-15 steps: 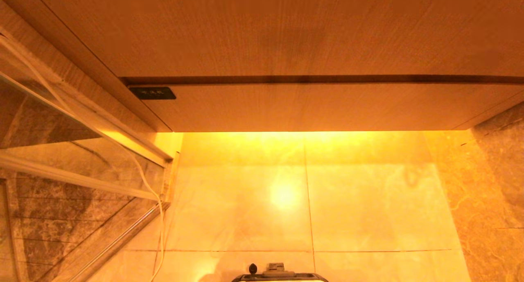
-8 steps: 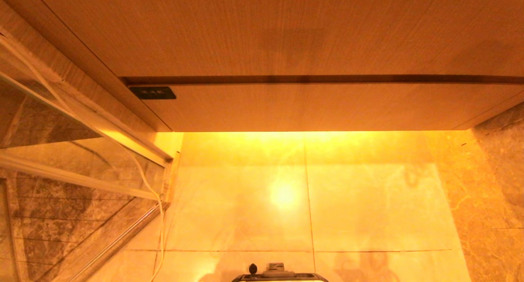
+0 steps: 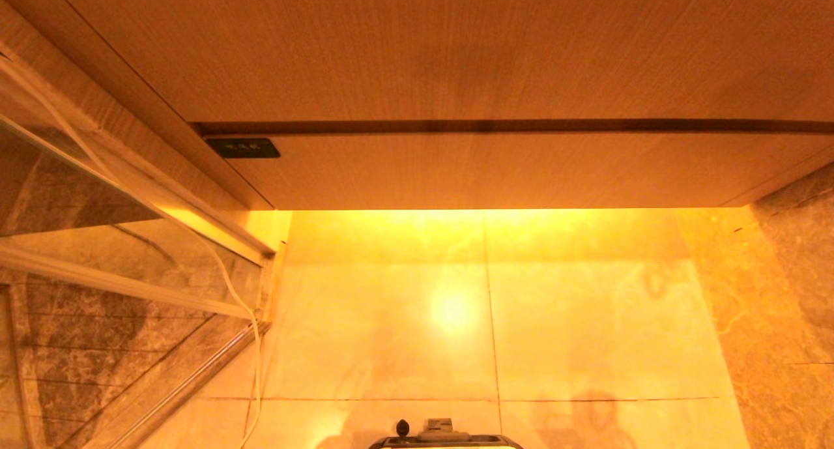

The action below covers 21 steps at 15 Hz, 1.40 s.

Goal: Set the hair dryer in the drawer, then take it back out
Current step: Pull open the drawer

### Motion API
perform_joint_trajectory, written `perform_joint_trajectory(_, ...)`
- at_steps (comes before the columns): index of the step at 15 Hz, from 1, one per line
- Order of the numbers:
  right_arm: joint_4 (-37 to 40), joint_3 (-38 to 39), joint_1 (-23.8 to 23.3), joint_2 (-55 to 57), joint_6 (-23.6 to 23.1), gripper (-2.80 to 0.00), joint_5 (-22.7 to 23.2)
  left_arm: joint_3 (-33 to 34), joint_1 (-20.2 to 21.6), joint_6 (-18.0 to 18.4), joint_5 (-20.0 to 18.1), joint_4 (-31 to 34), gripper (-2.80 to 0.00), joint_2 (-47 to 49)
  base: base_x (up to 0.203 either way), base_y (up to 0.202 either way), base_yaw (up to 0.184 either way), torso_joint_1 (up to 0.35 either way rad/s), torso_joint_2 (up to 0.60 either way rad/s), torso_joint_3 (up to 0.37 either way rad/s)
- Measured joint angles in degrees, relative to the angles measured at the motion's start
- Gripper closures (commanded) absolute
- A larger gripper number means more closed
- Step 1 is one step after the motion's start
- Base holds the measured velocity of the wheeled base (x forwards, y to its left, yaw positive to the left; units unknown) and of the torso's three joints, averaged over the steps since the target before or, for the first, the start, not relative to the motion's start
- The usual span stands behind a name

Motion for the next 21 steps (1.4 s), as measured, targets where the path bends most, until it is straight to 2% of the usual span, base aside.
perform_joint_trajectory(18, -0.1, 0.0, 0.0, 0.1, -0.1, 0.0, -0.1, 0.0, 0.0, 0.0, 0.0, 0.0, 0.0, 0.0, 0.0, 0.0, 0.0, 0.0, 0.0, 0.0)
perform_joint_trajectory(19, -1.6, 0.8, 0.3, 0.5, -1.4, 0.0, -1.6, 0.0, 0.0, 0.0, 0.0, 0.0, 0.0, 0.0, 0.0, 0.0, 0.0, 0.0, 0.0, 0.0)
perform_joint_trajectory(21, -11.6, 6.1, 1.3, 3.1, -7.5, 0.0, -9.7, 0.0, 0.0, 0.0, 0.0, 0.0, 0.0, 0.0, 0.0, 0.0, 0.0, 0.0, 0.0, 0.0)
